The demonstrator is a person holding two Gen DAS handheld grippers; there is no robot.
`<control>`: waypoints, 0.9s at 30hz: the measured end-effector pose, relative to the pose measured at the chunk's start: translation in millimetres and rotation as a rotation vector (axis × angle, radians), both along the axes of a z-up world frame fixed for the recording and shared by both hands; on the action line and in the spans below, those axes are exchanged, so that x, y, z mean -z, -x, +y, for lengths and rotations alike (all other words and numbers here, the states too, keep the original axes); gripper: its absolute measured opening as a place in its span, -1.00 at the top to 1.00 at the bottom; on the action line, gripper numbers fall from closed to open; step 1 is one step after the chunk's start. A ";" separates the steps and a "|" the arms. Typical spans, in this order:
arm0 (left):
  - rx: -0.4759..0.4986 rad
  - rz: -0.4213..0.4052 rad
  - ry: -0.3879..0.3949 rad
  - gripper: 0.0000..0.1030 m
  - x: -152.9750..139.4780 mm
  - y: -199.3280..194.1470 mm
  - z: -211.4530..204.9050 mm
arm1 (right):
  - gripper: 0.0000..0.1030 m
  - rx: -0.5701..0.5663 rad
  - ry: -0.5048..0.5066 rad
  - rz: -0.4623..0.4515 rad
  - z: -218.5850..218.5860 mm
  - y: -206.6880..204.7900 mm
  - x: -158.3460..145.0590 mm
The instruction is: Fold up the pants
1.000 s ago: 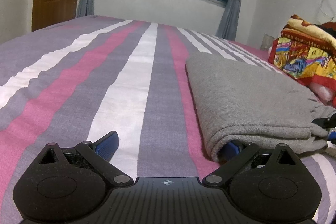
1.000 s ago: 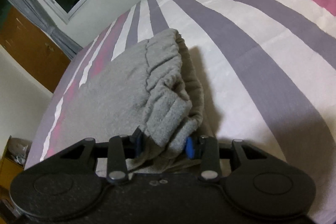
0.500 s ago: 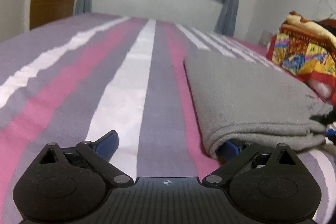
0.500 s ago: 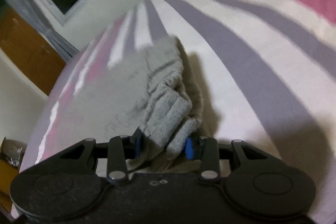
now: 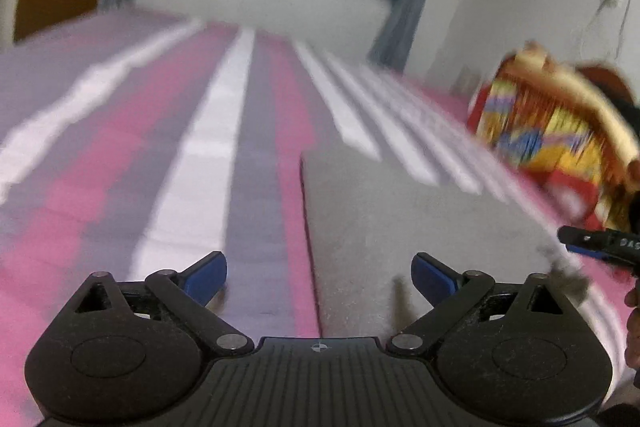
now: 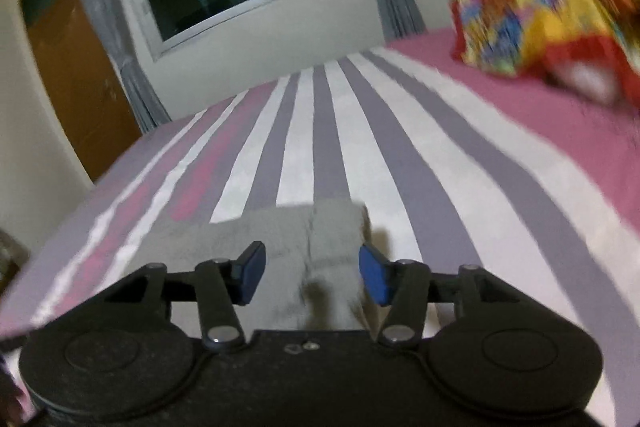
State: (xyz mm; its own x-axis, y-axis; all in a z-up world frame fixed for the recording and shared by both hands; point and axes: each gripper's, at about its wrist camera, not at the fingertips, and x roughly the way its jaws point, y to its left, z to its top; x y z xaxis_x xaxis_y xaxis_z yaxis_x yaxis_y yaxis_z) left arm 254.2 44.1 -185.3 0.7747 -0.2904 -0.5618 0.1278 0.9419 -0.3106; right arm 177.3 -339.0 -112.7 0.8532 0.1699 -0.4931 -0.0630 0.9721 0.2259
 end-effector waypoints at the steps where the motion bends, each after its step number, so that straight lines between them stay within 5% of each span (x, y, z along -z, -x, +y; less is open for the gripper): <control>1: 0.017 0.077 -0.027 -0.96 12.6 -14.6 -6.7 | 0.06 0.001 0.059 0.039 8.1 -12.8 7.4; 2: 0.037 0.103 -0.032 -1.00 20.7 -22.5 -9.5 | 0.01 0.015 0.138 0.120 13.5 -28.2 21.5; 4: 0.065 0.101 -0.044 -1.00 15.1 -30.2 -9.7 | -0.20 -0.015 0.111 0.221 6.7 -46.8 40.7; 6: 0.074 0.058 -0.049 -1.00 2.4 -38.9 -6.1 | -0.31 -0.018 0.097 0.199 -1.3 -49.9 26.5; 8: 0.076 0.029 -0.051 -1.00 -8.1 -57.7 -5.5 | -0.12 -0.029 0.086 0.069 -4.2 -46.0 3.0; 10: 0.093 0.021 -0.061 -1.00 -14.1 -85.3 -10.2 | -0.13 -0.047 0.074 0.032 -2.4 -60.1 -10.5; 12: 0.115 0.031 -0.103 -1.00 -13.7 -113.5 -19.8 | -0.23 -0.080 0.078 0.061 4.7 -85.2 -13.0; 16: 0.156 0.119 -0.172 -1.00 9.8 -152.8 -41.7 | -0.49 -0.132 0.278 0.224 30.1 -129.6 22.0; 20: 0.141 0.090 -0.164 -1.00 3.4 -154.8 -44.1 | -0.66 -0.130 0.211 0.275 26.5 -136.5 40.2; 23: 0.118 0.027 -0.164 -1.00 -6.5 -153.0 -41.3 | -0.58 -0.126 0.186 0.181 27.2 -115.1 20.4; 27: 0.088 0.129 -0.152 -1.00 8.6 -163.4 -38.7 | -0.73 -0.120 0.212 0.260 28.7 -131.2 38.9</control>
